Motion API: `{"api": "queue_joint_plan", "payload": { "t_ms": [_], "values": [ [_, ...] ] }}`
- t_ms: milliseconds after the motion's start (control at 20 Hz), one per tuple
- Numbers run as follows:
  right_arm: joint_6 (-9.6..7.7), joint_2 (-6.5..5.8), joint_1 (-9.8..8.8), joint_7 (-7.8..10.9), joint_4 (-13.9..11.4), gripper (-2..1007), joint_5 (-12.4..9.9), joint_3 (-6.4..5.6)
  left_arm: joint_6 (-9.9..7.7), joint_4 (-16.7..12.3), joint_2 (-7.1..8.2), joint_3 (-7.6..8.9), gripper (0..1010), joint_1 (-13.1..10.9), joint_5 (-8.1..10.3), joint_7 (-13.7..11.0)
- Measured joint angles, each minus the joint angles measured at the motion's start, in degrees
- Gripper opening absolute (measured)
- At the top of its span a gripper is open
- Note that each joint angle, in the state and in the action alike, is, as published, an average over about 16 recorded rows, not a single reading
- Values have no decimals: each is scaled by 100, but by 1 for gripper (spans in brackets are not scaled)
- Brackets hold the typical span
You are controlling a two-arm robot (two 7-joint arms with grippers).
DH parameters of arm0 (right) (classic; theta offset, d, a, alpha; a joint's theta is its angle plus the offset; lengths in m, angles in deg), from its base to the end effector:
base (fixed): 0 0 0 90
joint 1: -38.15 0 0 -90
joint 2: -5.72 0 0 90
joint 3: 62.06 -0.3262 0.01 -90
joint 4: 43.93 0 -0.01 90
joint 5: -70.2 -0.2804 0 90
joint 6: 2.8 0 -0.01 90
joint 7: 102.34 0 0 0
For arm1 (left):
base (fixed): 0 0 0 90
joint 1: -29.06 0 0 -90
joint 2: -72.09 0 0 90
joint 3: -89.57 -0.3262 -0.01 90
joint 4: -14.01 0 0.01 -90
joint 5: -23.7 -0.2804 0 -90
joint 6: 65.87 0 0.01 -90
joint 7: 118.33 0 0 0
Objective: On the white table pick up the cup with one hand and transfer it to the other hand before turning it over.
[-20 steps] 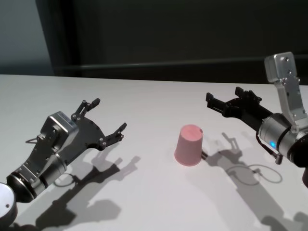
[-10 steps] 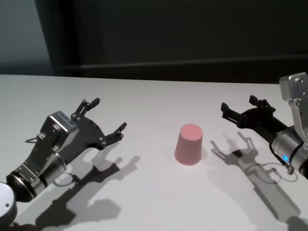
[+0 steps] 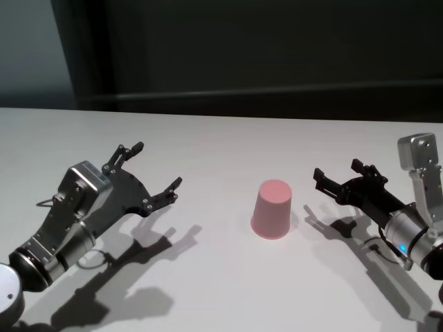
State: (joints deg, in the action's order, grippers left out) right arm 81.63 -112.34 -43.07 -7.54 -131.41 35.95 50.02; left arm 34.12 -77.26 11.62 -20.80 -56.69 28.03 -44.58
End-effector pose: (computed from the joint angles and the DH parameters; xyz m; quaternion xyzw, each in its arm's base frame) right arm 0.3294 -0.0647 -0.3153 -0.0393 0.0861 -0.5494 0.8302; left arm 0.3058 0.0708 -0.3151 0.1161 -0.1850 0.4290 0.8765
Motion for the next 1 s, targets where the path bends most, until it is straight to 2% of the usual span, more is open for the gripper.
{"api": "queue_joint_plan", "payload": {
  "t_ms": [250, 500, 1000],
  "values": [
    [85, 139, -30, 114, 236, 1002, 51, 23, 0, 0, 0, 0, 1001, 0, 0, 0],
    [91, 230, -61, 168, 351, 1002, 102, 39, 0, 0, 0, 0, 1001, 0, 0, 0],
    [66, 274, -89, 194, 357, 1002, 148, 35, 0, 0, 0, 0, 1001, 0, 0, 0]
  ]
}}
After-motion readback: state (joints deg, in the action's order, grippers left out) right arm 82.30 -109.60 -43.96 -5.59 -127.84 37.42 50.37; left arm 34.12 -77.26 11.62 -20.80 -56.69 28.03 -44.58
